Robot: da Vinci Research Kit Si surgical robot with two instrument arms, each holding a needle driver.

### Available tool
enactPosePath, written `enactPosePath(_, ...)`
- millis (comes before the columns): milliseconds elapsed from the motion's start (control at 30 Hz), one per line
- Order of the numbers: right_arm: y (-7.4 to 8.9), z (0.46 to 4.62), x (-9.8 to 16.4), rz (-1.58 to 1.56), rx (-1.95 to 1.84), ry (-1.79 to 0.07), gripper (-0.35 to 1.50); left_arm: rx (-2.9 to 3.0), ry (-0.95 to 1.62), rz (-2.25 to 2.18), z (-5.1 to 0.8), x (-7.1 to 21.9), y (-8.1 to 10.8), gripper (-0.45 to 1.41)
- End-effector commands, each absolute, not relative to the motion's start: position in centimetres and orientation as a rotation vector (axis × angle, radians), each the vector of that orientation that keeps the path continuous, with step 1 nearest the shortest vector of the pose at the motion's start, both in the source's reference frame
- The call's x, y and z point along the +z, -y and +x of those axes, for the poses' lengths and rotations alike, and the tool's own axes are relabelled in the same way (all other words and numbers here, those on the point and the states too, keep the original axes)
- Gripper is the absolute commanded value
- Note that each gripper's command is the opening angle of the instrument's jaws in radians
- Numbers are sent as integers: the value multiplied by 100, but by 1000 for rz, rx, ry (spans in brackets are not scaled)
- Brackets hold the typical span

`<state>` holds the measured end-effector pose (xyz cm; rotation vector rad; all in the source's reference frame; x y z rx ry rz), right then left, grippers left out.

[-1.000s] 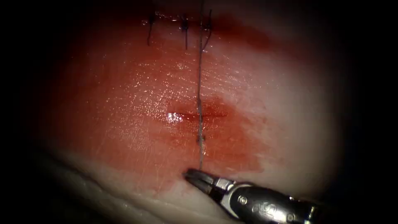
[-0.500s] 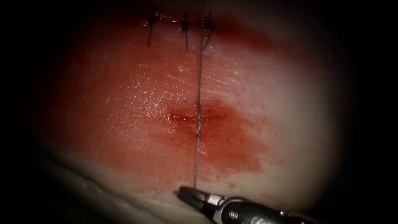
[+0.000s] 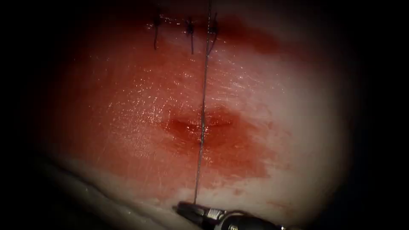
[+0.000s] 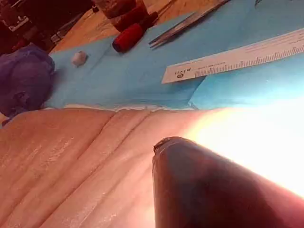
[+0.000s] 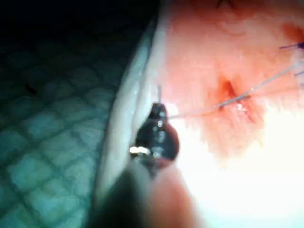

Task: Wound Closure

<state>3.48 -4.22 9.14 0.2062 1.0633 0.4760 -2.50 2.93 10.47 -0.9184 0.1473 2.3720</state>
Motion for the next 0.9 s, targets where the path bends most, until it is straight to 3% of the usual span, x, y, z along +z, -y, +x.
enactPosePath(33, 422, 356, 920, 201, 482, -1059, -35, 2371, -147, -929, -258, 1047, -296, -45)
enactPosePath(367, 404, 353, 917, 199, 498, -1092, -35, 2389, -66, -1005, -259, 1028, -239, -45)
enactPosePath(400, 402, 352, 913, 200, 501, -1101, -5, 2394, -54, -1006, -257, 1025, -231, -45)
enactPosePath(500, 396, 350, 900, 211, 508, -1102, 42, 2402, -22, -1026, -252, 1014, -207, -45)
enactPosePath(800, 387, 334, 860, 254, 512, -1109, 114, 2447, 52, -1081, -225, 970, -108, -45)
enactPosePath(900, 389, 327, 852, 293, 490, -1126, 111, 2459, 64, -1085, -219, 957, -81, -45)
